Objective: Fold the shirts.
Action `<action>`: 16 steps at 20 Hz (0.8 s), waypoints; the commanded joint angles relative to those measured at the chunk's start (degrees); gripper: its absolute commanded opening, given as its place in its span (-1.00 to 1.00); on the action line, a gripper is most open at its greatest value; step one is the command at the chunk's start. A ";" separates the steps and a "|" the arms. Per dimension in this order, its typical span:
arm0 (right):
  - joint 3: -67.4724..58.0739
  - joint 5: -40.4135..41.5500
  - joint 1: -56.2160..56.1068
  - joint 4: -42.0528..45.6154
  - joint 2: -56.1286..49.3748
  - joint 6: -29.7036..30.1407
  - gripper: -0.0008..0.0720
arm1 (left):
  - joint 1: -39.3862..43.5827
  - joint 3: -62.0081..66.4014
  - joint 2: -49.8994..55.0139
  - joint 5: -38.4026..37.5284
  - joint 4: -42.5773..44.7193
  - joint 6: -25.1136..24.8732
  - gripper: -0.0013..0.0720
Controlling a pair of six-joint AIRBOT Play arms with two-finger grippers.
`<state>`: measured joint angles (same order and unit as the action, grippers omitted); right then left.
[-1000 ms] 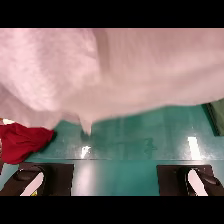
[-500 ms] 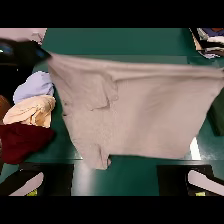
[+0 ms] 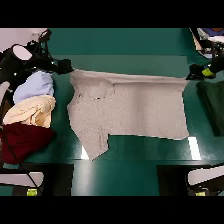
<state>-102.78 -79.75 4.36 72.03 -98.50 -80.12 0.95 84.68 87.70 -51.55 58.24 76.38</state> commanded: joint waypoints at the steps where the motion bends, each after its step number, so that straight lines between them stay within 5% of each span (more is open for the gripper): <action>1: -4.35 2.27 -0.98 0.24 -2.67 0.11 -0.94 | -0.17 4.50 2.82 1.55 0.20 -1.95 -0.91; 5: 6.27 2.25 -1.11 3.21 3.61 0.22 -0.94 | 0.74 2.73 2.03 -12.00 4.94 -1.77 -0.91; 11: 27.67 13.00 -1.09 2.49 12.28 0.22 -0.93 | 1.55 -12.57 0.74 -6.91 5.40 -1.18 -0.90; 12: 29.07 13.44 -1.11 2.45 12.63 0.22 -0.77 | 1.55 -13.16 0.74 -7.21 5.44 0.44 -0.70; 13: 29.79 13.07 -1.09 2.45 12.79 0.20 -0.16 | 1.49 -13.14 0.63 -7.96 5.75 2.34 0.27; 14: 29.59 10.86 -1.09 2.54 12.79 0.22 0.22 | 1.16 -13.14 0.04 -9.20 5.95 4.02 0.53; 16: 29.49 6.14 -0.26 2.54 14.40 0.48 0.22 | 0.22 -13.16 -2.97 -13.31 6.67 4.17 0.35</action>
<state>-75.24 -69.89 3.44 74.70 -85.89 -79.83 1.93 72.69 87.05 -60.99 64.03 78.35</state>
